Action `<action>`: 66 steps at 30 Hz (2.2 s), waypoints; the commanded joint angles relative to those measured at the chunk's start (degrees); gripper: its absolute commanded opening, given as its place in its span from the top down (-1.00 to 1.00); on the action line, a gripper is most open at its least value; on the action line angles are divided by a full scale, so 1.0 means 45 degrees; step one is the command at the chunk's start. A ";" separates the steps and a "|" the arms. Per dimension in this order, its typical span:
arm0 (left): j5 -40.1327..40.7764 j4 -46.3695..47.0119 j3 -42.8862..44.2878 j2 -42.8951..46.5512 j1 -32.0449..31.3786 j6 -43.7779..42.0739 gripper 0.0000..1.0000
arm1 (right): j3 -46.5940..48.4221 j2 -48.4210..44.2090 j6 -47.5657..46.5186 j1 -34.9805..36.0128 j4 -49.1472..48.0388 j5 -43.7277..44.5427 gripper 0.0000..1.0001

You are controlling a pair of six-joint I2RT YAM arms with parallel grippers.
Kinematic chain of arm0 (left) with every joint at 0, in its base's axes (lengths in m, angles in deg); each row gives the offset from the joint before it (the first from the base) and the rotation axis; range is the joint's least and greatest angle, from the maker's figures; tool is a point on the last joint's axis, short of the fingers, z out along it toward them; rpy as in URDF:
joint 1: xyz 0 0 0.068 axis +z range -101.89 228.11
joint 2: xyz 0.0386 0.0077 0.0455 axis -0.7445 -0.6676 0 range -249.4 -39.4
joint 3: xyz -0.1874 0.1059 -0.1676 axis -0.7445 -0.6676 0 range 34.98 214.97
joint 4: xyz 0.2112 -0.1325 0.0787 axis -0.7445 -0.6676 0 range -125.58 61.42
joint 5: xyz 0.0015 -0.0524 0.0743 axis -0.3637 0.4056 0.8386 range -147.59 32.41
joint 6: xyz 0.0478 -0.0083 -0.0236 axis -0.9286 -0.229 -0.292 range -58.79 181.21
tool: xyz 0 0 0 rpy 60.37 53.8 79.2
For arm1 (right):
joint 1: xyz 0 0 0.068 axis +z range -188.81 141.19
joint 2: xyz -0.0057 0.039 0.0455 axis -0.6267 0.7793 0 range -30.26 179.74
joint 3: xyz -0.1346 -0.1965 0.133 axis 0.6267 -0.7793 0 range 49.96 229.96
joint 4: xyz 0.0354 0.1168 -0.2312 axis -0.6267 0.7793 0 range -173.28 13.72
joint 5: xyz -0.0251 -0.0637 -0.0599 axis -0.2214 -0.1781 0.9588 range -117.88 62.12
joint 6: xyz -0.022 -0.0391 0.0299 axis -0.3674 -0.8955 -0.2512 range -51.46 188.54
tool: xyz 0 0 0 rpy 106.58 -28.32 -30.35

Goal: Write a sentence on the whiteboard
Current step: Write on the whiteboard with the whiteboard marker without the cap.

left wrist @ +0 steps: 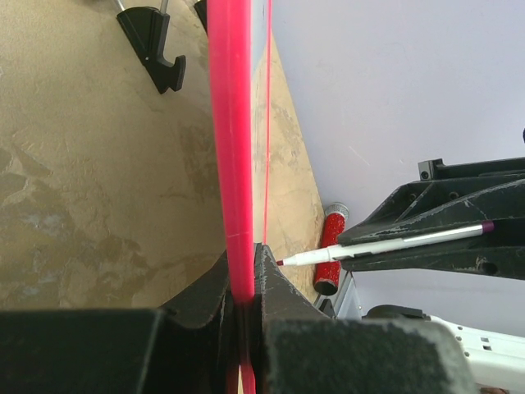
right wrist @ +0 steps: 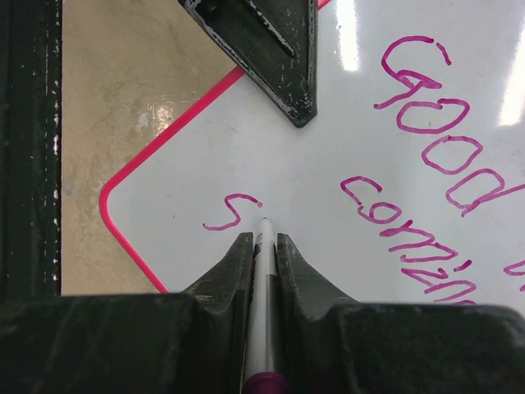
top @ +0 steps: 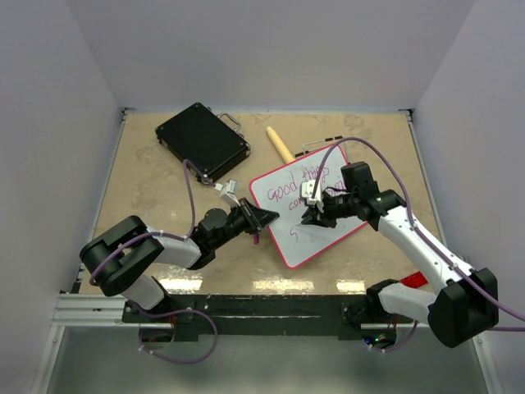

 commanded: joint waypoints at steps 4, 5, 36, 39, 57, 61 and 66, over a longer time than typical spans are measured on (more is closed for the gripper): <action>0.0308 0.1598 0.0067 0.0182 0.0021 -0.0491 1.00 | 0.0003 0.0250 -0.0123 0.0263 -0.0074 0.0105 1.00; 0.0308 0.1617 0.0067 0.0182 0.0021 -0.0491 1.00 | 0.0003 0.0270 -0.0104 0.0302 -0.0074 0.0124 1.00; 0.0249 0.1813 -0.0167 0.0396 0.0001 -0.0530 1.00 | -0.0231 0.0154 0.1302 0.0400 -0.1343 0.2448 1.00; 0.0249 0.1793 -0.0245 0.0436 0.0021 -0.0529 1.00 | -0.0251 0.0133 0.1381 0.0400 -0.1461 0.2566 1.00; 0.0230 0.1969 -0.0226 0.0240 0.0001 -0.0491 1.00 | -0.0055 0.0427 0.1517 0.0420 -0.1754 0.1198 1.00; 0.0210 0.1969 -0.0226 0.0279 0.0001 -0.0510 1.00 | -0.0114 0.0466 0.1401 0.0400 -0.1580 0.1375 1.00; 0.0210 0.1950 -0.0226 0.0299 0.0001 -0.0510 1.00 | -0.0134 0.0446 0.0914 0.0420 -0.1072 0.1297 1.00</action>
